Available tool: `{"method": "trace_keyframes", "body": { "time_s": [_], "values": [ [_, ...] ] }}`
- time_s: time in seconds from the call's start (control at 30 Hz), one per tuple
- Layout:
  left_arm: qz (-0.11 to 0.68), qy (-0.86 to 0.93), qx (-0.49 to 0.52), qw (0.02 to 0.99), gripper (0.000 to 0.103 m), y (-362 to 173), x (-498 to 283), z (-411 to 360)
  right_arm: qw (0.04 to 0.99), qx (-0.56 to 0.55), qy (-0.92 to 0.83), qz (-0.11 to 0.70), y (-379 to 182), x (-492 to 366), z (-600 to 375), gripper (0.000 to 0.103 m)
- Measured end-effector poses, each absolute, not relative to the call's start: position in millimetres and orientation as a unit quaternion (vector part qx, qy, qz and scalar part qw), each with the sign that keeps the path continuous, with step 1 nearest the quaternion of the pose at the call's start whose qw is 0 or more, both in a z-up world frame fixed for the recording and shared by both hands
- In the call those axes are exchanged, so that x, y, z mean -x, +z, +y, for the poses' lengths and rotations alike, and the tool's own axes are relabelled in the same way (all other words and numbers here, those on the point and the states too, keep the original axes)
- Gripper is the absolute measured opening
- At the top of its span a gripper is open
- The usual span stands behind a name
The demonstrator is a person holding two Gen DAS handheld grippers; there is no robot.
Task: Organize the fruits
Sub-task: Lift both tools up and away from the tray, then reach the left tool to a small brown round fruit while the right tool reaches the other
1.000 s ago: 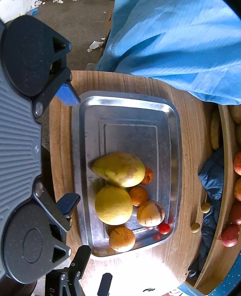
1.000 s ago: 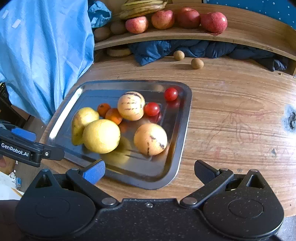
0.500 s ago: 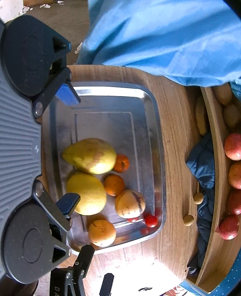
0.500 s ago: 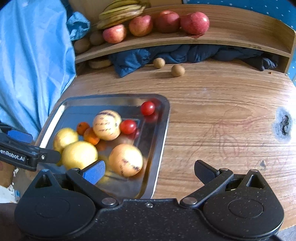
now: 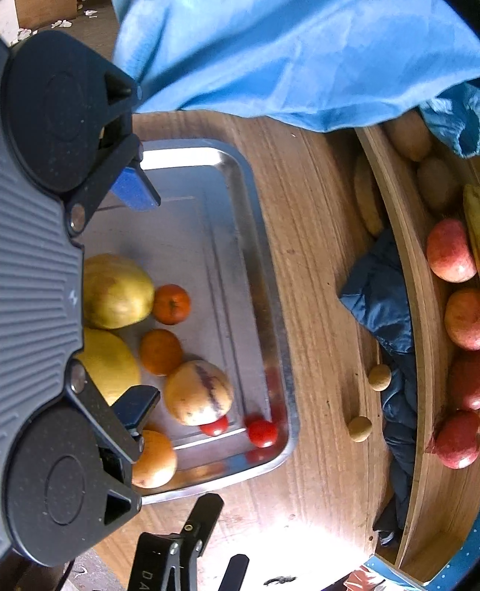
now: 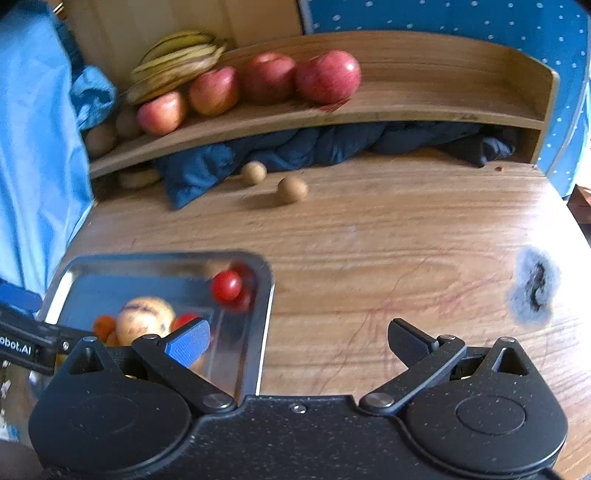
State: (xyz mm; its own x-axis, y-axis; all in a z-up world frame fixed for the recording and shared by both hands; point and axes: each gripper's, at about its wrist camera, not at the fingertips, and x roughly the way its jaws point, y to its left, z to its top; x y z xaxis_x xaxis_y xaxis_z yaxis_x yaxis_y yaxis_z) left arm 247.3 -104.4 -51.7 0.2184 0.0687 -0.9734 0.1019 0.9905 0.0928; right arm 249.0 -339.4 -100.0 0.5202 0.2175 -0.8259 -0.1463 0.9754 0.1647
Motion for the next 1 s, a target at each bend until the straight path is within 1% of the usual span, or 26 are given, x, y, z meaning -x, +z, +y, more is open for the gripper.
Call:
{"method": "trace_keyframes", "body": {
  "time_s": [0.27,0.6,0.9,1.0],
  "values": [
    [0.627,-0.018,-0.065,0.776,0.102,-58,-274,-107,0.885,-0.047,0.068,0.458,-99,-270,-346,0.102],
    [0.621,-0.022,-0.048,0.782,0.102,-61,-311,-112,0.883,-0.048,0.061,0.463,-111,-287,-337,0.102],
    [0.608,-0.023,0.014,0.794,0.102,-69,-347,-108,0.880,-0.026,0.076,0.469,-114,-297,-326,0.102],
    [0.606,-0.031,0.031,0.794,0.102,-74,-359,-109,0.877,0.000,0.078,0.475,-115,-302,-320,0.102]
  ]
}}
